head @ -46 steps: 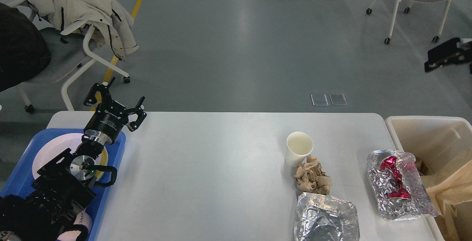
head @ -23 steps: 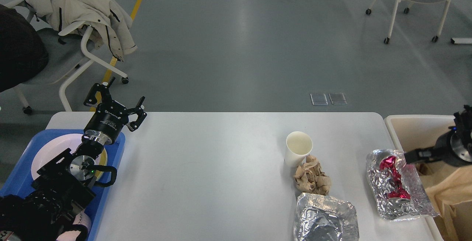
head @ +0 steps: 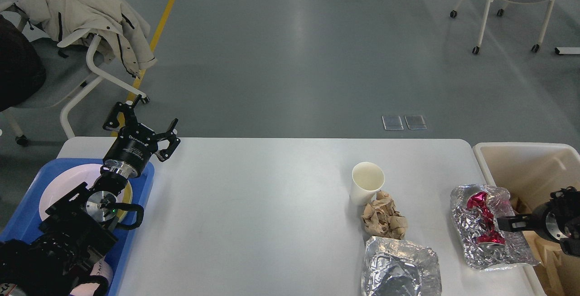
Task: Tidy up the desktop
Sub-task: 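Grasp the plastic bag and lift it into the bin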
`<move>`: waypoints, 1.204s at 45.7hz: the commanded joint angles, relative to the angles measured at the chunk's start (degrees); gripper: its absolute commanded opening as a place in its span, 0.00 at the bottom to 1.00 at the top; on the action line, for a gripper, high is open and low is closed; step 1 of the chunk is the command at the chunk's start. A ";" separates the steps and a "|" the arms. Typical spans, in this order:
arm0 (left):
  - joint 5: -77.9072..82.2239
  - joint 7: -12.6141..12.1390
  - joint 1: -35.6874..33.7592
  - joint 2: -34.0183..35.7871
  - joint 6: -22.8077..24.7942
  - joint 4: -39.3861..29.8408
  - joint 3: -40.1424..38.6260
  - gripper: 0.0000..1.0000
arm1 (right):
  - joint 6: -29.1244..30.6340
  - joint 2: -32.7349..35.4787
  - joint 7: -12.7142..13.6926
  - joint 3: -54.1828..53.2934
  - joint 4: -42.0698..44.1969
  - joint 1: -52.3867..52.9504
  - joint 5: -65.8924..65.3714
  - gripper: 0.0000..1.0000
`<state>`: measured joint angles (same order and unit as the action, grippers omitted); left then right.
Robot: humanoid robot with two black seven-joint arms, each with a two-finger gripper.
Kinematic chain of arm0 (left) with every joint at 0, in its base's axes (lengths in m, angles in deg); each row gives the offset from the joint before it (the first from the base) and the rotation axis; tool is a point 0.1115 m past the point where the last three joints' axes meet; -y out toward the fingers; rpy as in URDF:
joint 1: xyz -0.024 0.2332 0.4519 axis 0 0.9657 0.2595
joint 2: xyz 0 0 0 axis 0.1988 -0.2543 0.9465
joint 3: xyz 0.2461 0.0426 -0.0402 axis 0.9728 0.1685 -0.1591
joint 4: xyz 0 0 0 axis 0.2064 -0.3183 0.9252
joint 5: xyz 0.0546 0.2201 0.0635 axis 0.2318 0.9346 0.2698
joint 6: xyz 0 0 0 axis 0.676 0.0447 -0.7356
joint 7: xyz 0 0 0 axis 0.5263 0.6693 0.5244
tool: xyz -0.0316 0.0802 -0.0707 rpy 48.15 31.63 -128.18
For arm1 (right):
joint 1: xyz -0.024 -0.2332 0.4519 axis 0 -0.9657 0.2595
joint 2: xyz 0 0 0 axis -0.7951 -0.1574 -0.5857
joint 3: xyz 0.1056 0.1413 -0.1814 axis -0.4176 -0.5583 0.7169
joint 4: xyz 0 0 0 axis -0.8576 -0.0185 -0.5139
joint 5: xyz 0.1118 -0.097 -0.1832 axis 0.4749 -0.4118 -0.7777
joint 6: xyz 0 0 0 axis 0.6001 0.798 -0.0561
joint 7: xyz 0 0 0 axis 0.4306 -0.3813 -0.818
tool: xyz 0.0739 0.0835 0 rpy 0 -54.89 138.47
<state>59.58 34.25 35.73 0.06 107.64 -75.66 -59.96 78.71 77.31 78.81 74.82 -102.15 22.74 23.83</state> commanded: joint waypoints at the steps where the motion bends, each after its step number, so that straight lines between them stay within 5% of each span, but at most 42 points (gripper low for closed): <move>1: 0.03 0.00 0.00 0.00 -0.07 0.00 0.00 1.00 | -1.26 -1.03 -0.38 -1.35 2.30 -3.21 1.06 0.97; 8: 0.03 0.00 0.00 0.00 -0.06 0.00 0.00 1.00 | -1.78 -1.91 -0.38 -2.06 3.36 -5.41 2.56 0.89; 12: -0.05 0.00 0.00 0.00 0.02 0.00 0.00 1.00 | -2.75 -3.05 -0.38 -3.02 5.29 -7.34 2.65 0.77; 16: -0.05 0.00 0.00 0.00 -0.07 0.00 0.00 1.00 | -3.02 -3.31 -0.38 -4.61 6.70 -9.18 2.65 0.48; 20: -0.05 0.00 0.00 0.00 0.02 0.00 0.00 1.00 | -2.75 -3.31 -0.38 -5.84 7.14 -9.45 2.91 0.38; 23: -0.05 0.00 0.00 0.00 0.02 0.00 0.08 1.00 | -2.58 -3.31 -0.56 -6.37 7.14 -9.54 3.26 0.00; 44: -0.05 0.00 0.00 0.00 -0.07 0.00 0.00 1.00 | -2.23 -2.09 -1.17 -10.50 6.09 -6.82 4.58 0.00; 55: -0.05 0.00 0.00 0.00 0.02 0.00 0.00 1.00 | 4.00 7.49 -3.99 -9.09 -2.69 4.86 4.76 0.00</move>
<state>59.54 34.25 35.73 0.06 107.59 -75.66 -59.95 78.72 80.37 75.88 64.86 -99.90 21.11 28.56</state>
